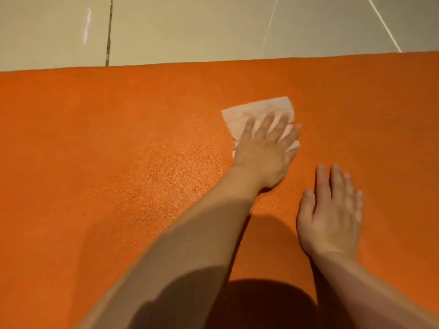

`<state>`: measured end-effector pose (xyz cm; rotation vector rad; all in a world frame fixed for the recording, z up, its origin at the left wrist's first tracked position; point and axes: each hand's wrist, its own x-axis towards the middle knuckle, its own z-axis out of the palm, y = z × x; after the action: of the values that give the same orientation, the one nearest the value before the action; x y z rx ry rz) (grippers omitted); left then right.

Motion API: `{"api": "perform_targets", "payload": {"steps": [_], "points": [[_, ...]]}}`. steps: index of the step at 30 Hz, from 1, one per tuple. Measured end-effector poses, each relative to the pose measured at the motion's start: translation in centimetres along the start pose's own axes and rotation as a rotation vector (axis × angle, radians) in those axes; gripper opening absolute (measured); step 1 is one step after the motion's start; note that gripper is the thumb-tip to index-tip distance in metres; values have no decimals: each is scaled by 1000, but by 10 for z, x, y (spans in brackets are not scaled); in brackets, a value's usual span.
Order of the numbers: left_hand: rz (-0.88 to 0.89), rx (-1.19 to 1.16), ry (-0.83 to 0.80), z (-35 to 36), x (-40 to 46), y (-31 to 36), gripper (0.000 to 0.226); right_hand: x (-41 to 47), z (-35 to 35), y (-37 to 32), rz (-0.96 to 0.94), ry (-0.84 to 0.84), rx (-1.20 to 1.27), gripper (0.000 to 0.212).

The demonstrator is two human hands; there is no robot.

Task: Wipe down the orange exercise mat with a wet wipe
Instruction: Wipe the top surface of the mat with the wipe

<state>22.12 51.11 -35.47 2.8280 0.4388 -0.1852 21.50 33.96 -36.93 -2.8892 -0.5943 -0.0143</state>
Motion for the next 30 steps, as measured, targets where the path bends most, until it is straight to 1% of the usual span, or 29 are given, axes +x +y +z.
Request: {"api": "perform_targets", "payload": {"steps": [1, 2, 4, 5, 7, 11, 13, 15, 19, 21, 24, 26, 28, 30], "points": [[103, 25, -21, 3, 6, 7, 57, 0, 1, 1, 0, 6, 5, 62], [161, 36, -33, 2, 12, 5, 61, 0, 1, 2, 0, 10, 9, 62], [189, 52, -14, -5, 21, -21, 72, 0, 2, 1, -2, 6, 9, 62], [163, 62, 1, -10, 25, -38, 76, 0, 2, 1, -3, 5, 8, 62], [54, 58, 22, -21, 32, -79, 78, 1, 2, 1, 0, 9, 9, 61], [-235, 52, 60, -51, 23, -187, 62, 1, 1, 0, -4, -16, -4, 62], [-405, 8, 83, -62, 11, -223, 57, 2, 2, 0, 5, -29, -21, 63], [-503, -9, 120, -62, 8, -227, 56, 1, 4, 0, 14, -8, -29, 63], [-579, -55, 139, -54, 27, -190, 55, 1, 7, -2, 0, 38, -25, 61], [-524, -70, 116, -53, 46, -161, 55, 1, 7, -1, -4, 54, -18, 60], [-241, 8, 25, -39, 80, -87, 54, 1, 8, 0, -22, 72, -22, 60], [-95, -7, -10, -29, 94, -45, 55, 1, 8, 1, -39, 86, -20, 60], [-25, -13, -26, -25, 99, -34, 55, 2, 9, 1, -37, 101, -6, 60], [50, 5, -34, -27, 97, -45, 54, 0, 10, -1, -36, 107, 8, 60]]}}
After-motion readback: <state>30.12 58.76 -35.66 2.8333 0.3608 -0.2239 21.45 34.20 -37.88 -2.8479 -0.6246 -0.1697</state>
